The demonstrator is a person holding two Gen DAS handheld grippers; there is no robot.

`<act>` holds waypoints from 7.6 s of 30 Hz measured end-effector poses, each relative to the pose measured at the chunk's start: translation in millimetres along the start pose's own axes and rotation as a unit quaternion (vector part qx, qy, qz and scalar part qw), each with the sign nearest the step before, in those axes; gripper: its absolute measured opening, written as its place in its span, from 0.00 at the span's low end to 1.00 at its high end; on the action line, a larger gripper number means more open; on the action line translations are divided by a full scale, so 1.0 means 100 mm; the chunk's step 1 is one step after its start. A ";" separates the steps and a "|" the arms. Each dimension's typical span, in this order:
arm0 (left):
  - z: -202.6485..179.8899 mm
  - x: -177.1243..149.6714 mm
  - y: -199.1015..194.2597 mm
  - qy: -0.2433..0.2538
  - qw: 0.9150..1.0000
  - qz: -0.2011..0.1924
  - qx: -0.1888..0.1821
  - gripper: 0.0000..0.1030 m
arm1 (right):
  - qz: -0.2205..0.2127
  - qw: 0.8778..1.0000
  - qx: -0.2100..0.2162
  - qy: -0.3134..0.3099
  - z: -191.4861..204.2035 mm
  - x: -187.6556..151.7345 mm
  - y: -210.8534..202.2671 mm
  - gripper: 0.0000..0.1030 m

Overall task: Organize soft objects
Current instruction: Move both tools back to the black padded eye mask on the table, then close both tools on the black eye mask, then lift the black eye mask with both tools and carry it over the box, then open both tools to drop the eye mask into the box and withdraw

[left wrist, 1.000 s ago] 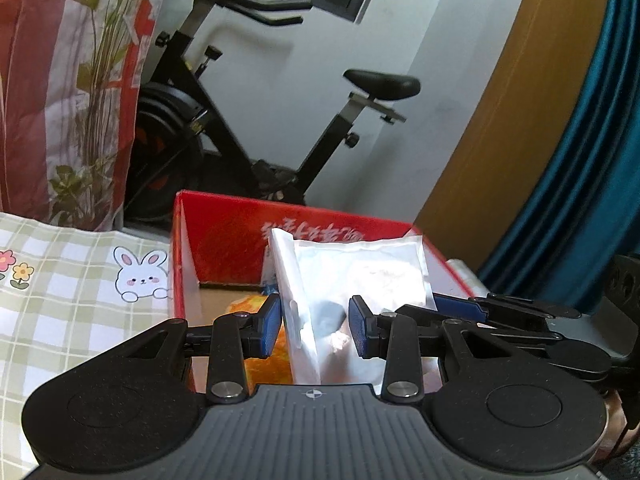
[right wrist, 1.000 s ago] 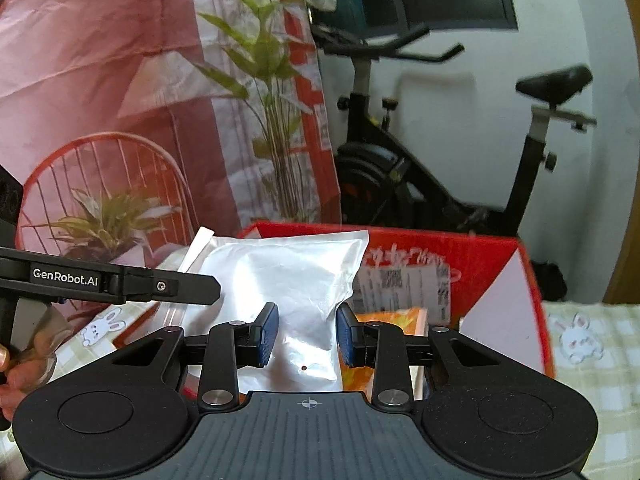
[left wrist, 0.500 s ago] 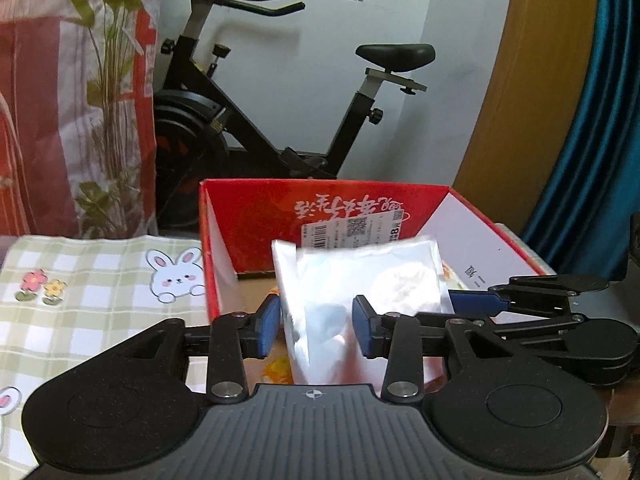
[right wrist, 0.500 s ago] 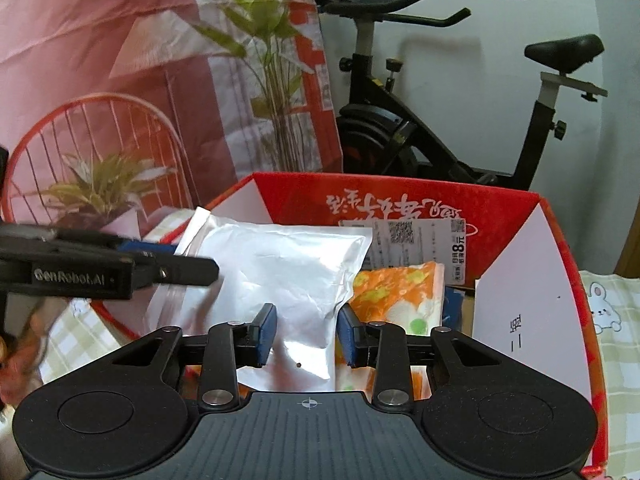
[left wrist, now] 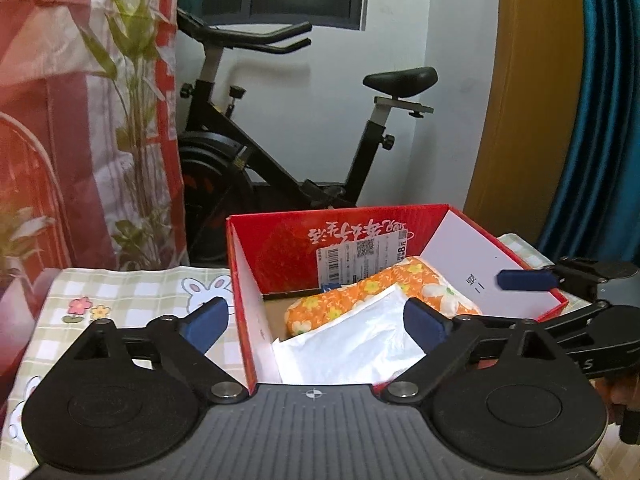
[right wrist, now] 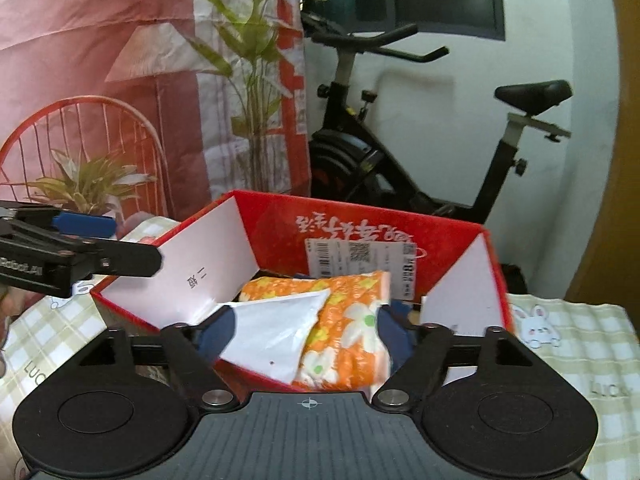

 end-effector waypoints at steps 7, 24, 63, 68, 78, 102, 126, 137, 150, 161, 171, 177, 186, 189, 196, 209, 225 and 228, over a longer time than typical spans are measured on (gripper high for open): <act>-0.03 -0.18 -0.32 0.000 1.000 0.005 0.010 0.94 | -0.014 1.000 -0.024 0.002 0.04 -0.14 -0.34 1.00; -0.20 -1.02 -0.76 -0.021 0.996 0.076 -0.037 0.93 | -0.001 0.999 -0.004 0.036 0.30 -0.93 -0.94 0.98; -0.14 -1.69 -0.81 -0.102 0.983 0.124 -0.090 0.30 | 0.096 0.990 0.020 0.098 0.49 -1.72 -1.01 0.73; -0.07 -1.62 -0.89 -0.105 0.989 0.088 -0.061 0.23 | 0.058 0.993 0.015 0.097 0.47 -1.62 -1.10 0.50; 0.07 -1.67 -0.81 -0.136 0.984 0.112 -0.028 0.23 | 0.063 0.992 0.015 0.112 0.45 -1.62 -1.08 0.54; 0.02 -1.64 -0.88 -0.132 0.986 0.090 -0.049 0.23 | 0.011 0.993 0.041 0.113 0.46 -1.39 -1.24 0.17; 0.01 -1.27 -1.01 -0.113 0.992 0.021 -0.053 0.20 | -0.035 0.995 0.047 0.076 0.42 -0.95 -1.33 0.13; 0.01 -0.82 -0.99 -0.103 0.993 -0.023 -0.061 0.20 | -0.068 0.995 0.049 0.060 0.29 -0.55 -1.35 0.13; 0.00 -0.26 -0.80 -0.090 0.992 -0.077 -0.052 0.20 | -0.113 0.993 0.038 0.017 0.04 0.10 -1.29 0.13; -0.12 0.31 -0.19 -0.035 0.994 -0.108 0.006 0.20 | -0.126 0.991 -0.016 -0.046 -0.18 0.62 -0.67 0.13; -0.01 0.38 0.69 -0.042 0.999 -0.012 0.022 0.20 | -0.059 0.996 -0.050 -0.051 -0.47 0.61 0.16 0.13; -0.01 0.23 1.02 -0.012 0.997 0.067 0.021 0.20 | 0.035 0.997 -0.068 -0.027 -0.53 0.44 0.59 0.13; 0.05 0.19 1.06 -0.014 0.996 0.083 0.005 0.26 | 0.065 0.994 -0.083 -0.014 -0.56 0.36 0.75 0.23; 0.04 0.22 1.04 -0.020 0.996 0.084 0.002 0.63 | 0.060 0.992 -0.106 -0.019 -0.57 0.35 0.71 0.39; -0.03 0.31 0.81 -0.005 0.998 0.063 0.000 0.91 | 0.040 0.994 -0.105 -0.011 -0.55 0.34 0.45 0.66; -0.17 0.22 0.05 0.012 0.999 0.015 0.044 1.00 | -0.015 0.996 -0.088 0.032 -0.27 0.22 -0.26 1.00; -0.29 -0.24 -0.77 0.020 0.993 -0.025 0.114 1.00 | -0.063 0.993 -0.077 0.065 0.04 -0.25 -0.93 1.00; -0.29 -0.36 -0.82 0.021 0.993 -0.020 0.111 1.00 | -0.066 0.993 -0.075 0.062 0.09 -0.37 -1.00 1.00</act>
Point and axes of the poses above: each gripper's, at about its wrist camera, not at the fingertips, and y roughly the way its jaws point, z to its left, x to its top, the point moved 3 cm from there along y, roughly the way its jaws point, and after that the axes turned 5 degrees about x, right-handed, at the moved point
